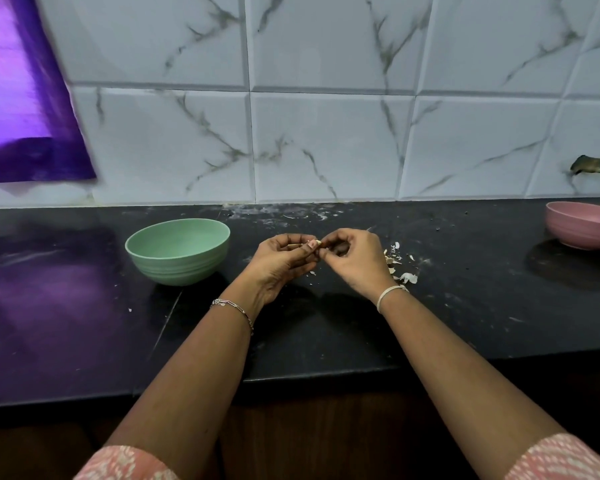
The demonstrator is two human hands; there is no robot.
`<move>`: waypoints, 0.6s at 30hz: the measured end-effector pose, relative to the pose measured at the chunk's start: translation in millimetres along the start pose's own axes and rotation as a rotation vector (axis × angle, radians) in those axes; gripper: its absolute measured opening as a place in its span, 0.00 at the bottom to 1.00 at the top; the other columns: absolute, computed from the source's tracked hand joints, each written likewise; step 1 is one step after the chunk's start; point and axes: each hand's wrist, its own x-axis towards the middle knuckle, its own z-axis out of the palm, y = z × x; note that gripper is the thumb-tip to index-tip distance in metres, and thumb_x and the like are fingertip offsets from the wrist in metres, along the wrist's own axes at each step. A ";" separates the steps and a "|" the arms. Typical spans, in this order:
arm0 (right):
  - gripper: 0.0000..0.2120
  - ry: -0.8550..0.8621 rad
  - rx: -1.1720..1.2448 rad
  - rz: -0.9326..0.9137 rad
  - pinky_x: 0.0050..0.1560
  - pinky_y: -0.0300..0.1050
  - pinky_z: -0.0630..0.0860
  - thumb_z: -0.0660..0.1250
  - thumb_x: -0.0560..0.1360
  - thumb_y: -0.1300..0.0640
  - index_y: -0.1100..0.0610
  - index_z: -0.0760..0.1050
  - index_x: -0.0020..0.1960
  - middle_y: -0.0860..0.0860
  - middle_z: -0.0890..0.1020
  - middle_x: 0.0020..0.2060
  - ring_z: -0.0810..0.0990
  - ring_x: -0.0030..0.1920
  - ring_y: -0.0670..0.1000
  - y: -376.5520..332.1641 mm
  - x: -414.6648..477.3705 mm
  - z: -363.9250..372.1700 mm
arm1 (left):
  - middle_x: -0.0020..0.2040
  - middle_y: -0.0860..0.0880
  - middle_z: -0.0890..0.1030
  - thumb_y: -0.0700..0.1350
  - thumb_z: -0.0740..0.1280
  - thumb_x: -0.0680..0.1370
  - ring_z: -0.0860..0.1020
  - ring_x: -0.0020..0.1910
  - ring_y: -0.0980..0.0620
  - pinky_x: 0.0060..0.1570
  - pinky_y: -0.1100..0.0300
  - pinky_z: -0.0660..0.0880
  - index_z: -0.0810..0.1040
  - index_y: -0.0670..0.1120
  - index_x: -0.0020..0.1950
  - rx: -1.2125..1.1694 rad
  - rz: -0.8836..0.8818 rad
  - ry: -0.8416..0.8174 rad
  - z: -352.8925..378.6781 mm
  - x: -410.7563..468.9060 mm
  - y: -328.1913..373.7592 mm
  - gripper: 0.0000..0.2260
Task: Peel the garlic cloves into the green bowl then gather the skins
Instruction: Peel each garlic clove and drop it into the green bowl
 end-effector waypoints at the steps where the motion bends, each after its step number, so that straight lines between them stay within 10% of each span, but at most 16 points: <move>1: 0.04 0.011 -0.008 -0.018 0.42 0.46 0.81 0.76 0.68 0.59 0.52 0.83 0.42 0.48 0.84 0.33 0.81 0.35 0.46 -0.7 -0.7 0.1 | 0.42 0.44 0.83 0.36 0.71 0.74 0.83 0.41 0.51 0.46 0.59 0.81 0.80 0.40 0.49 0.010 0.006 -0.003 0.5 -0.4 0.1 0.05; 18: 0.03 0.054 0.043 -0.020 0.44 0.50 0.81 0.75 0.69 0.57 0.56 0.85 0.41 0.49 0.85 0.35 0.83 0.36 0.46 0.1 -0.5 2.1 | 0.38 0.46 0.84 0.37 0.70 0.75 0.83 0.39 0.51 0.37 0.64 0.79 0.81 0.42 0.48 0.206 0.124 0.065 3.8 -4.1 0.6 0.03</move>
